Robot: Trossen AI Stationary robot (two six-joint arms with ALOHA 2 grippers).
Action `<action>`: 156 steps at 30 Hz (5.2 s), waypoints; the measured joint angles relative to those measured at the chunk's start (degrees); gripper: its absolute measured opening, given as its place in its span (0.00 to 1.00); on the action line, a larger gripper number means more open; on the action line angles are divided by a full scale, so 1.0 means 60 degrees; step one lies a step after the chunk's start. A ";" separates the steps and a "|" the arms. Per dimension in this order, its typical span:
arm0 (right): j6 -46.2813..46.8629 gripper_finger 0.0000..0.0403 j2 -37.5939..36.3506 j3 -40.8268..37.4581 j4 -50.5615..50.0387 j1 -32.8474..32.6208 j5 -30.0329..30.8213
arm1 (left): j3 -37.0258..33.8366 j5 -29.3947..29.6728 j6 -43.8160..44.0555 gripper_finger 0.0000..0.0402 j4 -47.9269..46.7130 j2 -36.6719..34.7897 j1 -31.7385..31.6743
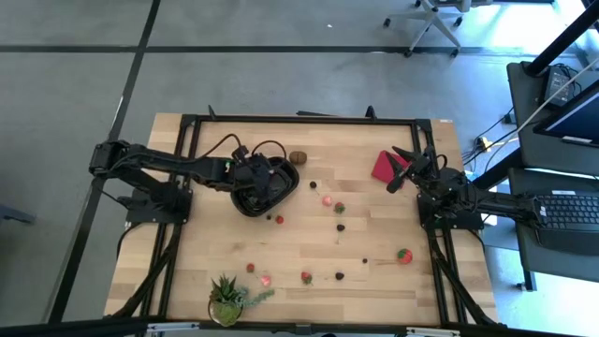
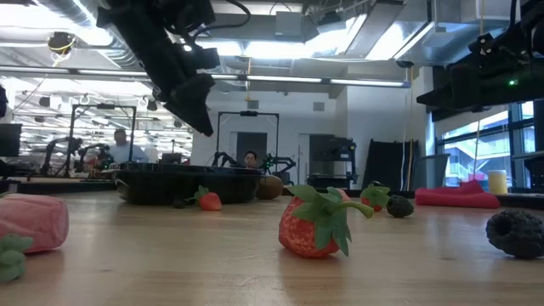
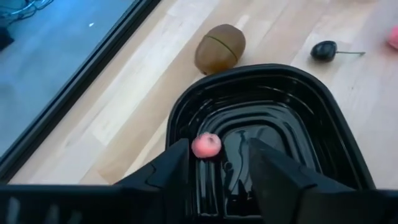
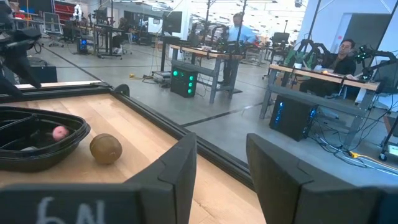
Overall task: Pick and placing Produce into tupperware
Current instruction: Put the red strawberry into the black bin
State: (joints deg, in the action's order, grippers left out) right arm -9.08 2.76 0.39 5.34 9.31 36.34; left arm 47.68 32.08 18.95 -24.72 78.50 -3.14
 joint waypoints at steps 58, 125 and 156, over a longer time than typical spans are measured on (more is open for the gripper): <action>0.0602 0.35 0.0000 0.0002 -0.0011 0.0000 0.0000 | 0.0015 -0.3494 0.0574 0.62 0.0346 0.0207 0.6013; 0.0488 0.35 0.0000 0.0002 -0.0131 0.0001 0.0000 | -0.0007 -0.3259 0.0997 0.19 0.0132 0.2213 0.6450; 0.0465 0.35 0.0000 0.0002 -0.0127 0.0002 -0.0001 | 0.0011 -0.0773 0.1323 0.18 -0.1700 -0.1395 0.2031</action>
State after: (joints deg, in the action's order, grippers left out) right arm -6.29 2.76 0.40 4.58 9.32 36.33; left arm 47.75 27.44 26.89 -34.92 70.13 9.05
